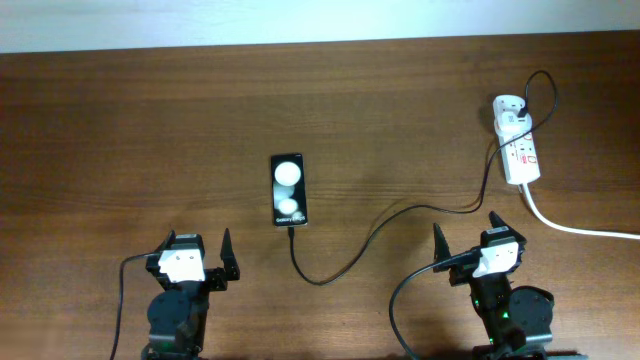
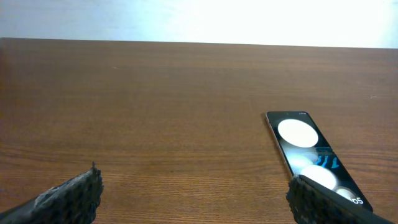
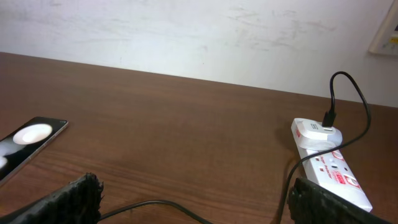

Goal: Plug charger to phone and switch on socket

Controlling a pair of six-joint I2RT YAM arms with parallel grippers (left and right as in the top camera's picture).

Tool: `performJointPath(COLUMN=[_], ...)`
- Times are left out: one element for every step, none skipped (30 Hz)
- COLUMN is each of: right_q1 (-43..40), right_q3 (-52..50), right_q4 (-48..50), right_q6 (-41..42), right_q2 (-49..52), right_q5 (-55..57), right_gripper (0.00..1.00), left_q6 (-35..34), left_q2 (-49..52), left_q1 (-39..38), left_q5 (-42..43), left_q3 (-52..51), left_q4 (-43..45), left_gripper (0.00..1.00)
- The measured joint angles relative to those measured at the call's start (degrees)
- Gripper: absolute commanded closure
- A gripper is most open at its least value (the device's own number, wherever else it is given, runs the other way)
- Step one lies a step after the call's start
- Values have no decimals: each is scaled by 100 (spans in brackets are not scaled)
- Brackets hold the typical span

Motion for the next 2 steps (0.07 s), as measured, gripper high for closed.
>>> performJointPath(right_q1=[0, 0], right_q3=[0, 0], right_q4=[0, 0], right_q6=[0, 0], right_q2=[0, 0], right_q5=[0, 0], right_gripper=[1, 1], left_q6=[0, 0], left_q2=[0, 0], left_q1=[0, 0], left_q5=[2, 2], left_q3=[0, 0], left_q4=[0, 0], left_gripper=[1, 1])
